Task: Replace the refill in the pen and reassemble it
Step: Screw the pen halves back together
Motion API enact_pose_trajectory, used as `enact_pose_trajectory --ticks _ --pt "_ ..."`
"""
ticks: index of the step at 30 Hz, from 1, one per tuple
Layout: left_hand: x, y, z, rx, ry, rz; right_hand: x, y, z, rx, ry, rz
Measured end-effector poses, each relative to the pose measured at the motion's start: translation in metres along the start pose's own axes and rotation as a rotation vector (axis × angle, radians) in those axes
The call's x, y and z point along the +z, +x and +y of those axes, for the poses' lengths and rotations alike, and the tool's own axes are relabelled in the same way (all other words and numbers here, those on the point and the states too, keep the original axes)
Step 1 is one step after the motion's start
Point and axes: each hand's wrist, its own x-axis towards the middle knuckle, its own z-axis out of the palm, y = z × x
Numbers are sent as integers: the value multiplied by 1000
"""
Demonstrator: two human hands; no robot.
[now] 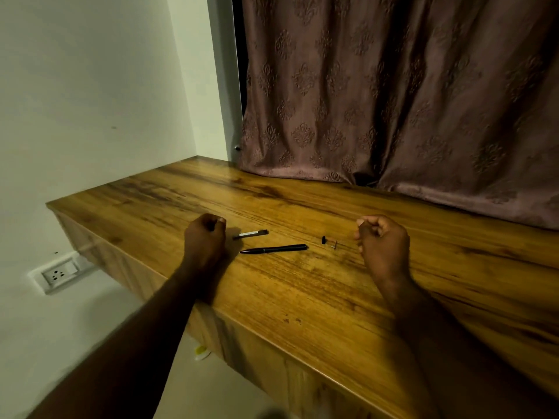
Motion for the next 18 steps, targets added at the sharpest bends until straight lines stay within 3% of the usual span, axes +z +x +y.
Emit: enact_pose_trajectory --ticks 3,6,13,18 --pt "7 -16 9 307 245 -156 -5 7 7 73 -132 25" --pt "16 -32 15 666 447 -350 -2 4 5 33 -380 -31" --pt "32 -43 28 662 552 -399 14 -16 -14 -62 -825 -185" --pt "31 -42 28 624 528 -411 19 -22 -23 -159 -997 -217"
